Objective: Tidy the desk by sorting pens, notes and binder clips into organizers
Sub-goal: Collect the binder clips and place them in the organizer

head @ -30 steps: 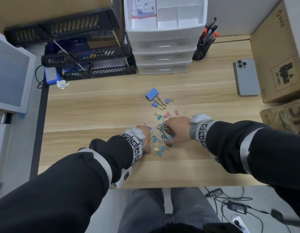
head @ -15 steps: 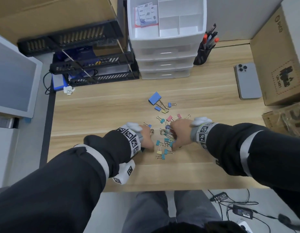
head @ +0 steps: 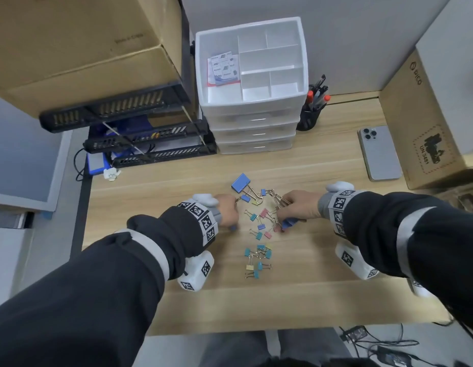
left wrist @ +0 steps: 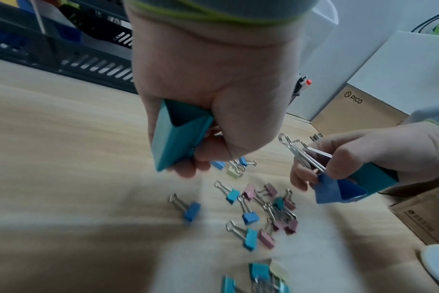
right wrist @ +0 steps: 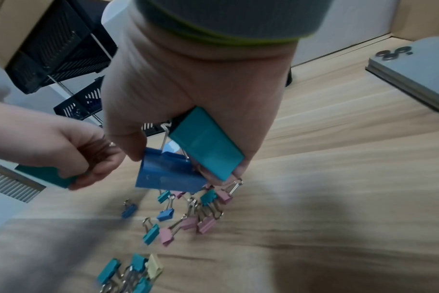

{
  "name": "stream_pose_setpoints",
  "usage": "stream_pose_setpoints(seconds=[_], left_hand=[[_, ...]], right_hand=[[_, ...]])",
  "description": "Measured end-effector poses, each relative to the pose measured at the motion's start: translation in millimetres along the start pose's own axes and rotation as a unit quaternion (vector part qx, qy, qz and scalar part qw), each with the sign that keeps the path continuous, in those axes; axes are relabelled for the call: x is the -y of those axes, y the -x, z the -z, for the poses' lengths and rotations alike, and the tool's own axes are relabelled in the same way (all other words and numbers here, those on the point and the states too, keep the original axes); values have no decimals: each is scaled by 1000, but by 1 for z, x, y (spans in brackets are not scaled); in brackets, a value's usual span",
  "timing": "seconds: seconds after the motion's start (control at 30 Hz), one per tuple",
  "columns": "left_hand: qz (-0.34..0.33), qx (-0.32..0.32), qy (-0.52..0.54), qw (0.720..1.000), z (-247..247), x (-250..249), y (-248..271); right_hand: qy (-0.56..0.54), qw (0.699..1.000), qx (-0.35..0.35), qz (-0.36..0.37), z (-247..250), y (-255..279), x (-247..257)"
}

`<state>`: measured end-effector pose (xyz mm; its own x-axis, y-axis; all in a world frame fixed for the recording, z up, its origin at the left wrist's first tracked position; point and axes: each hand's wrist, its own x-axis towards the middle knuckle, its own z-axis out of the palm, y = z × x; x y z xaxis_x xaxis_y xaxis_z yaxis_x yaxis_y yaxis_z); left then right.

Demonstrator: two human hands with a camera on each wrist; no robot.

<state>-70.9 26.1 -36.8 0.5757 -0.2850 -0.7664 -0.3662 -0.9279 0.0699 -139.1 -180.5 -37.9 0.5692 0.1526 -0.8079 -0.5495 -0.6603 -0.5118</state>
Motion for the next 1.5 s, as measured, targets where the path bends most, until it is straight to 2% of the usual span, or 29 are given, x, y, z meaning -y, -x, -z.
stream_pose_setpoints(seconds=[0.1,0.23,0.4,0.5,0.6,0.83,0.93,1.0,1.07,1.17,1.33,1.5], left_hand=[[3,-32,3,999,18,-2,-10],[-2,-70,4,998,35,0,-30],[-57,-65,-33,996,44,4,-51],[-83,-21,-67,994,48,5,-67],[-98,-6,-99,990,50,6,-76],[-121,-37,-98,987,55,10,-98],[-111,-26,-60,992,56,13,-97],[-115,-15,27,993,55,21,-94],[-118,3,103,988,57,28,-86],[-132,54,164,976,63,34,-79],[-137,119,219,959,81,33,-58],[-115,138,243,953,96,14,-27]], right_hand=[[3,1000,-14,-24,9,-12,-8],[-25,999,1,-27,23,-21,-14],[-49,999,-5,-21,40,-30,-15],[-51,998,-6,-21,52,-39,-15],[-56,998,-1,-20,59,-44,-12],[-70,997,2,-16,62,-63,-2],[-102,995,0,3,60,-66,4],[-121,992,-13,15,59,-64,9],[-131,991,-28,26,59,-63,14],[-154,986,-43,54,56,-60,24],[-233,961,-96,113,52,-43,53],[-280,945,-86,147,46,-23,71]])
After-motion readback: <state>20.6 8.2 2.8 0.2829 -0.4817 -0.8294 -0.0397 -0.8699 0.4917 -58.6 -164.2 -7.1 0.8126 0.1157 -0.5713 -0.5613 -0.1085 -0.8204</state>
